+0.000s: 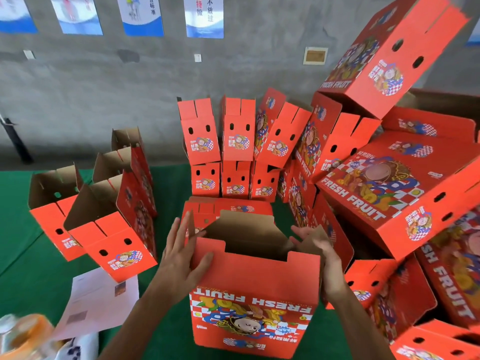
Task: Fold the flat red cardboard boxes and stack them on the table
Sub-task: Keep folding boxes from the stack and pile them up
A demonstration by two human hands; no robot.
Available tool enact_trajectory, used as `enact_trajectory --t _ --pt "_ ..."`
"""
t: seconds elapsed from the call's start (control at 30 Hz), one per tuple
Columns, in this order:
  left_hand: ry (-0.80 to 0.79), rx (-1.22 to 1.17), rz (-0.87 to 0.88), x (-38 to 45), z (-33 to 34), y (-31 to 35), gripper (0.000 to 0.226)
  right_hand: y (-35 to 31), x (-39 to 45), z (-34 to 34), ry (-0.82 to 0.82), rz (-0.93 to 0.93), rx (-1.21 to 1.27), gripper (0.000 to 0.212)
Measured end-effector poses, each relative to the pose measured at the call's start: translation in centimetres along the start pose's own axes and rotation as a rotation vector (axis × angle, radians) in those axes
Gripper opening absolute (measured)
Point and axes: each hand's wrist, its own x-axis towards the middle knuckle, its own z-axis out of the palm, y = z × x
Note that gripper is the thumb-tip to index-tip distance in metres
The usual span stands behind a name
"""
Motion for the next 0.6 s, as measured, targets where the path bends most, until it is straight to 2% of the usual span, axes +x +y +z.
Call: enact_trajectory --t 0.1,0.17,0.23,0.4,0.47,0.53,0.6 --pt "-0.016 -0.009 -0.107 0.2 1.0 0.5 0.087 0.1 -0.6 0.3 0.018 -0.014 -0.051 0.069" --pt "-0.046 -0.007 -0.114 0.4 1.4 1.0 0.091 -0.2 -0.3 0.7 -0.013 -0.013 -0.048 0.088" --pt "-0.058 0.037 -0.139 0.5 2.0 1.6 0.089 0.2 -0.6 0.8 -0.012 -0.003 -0.032 0.093" --pt "-0.106 0.247 -0.188 1.3 2.3 2.2 0.094 -0.4 -1.2 1.3 0.042 0.012 -0.067 0.082" --pt "-0.195 0.382 -0.176 1.6 2.1 2.5 0.095 -0.7 -1.7 1.7 0.038 -0.052 -0.244 0.077" --pt "-0.267 0.479 -0.173 2.2 2.1 2.9 0.094 -0.8 -2.0 2.5 -0.037 -0.115 -0.397 0.064" --pt "-0.280 0.480 -0.097 2.7 2.1 3.1 0.100 -0.4 -2.2 2.9 -0.063 -0.122 -0.394 0.054"
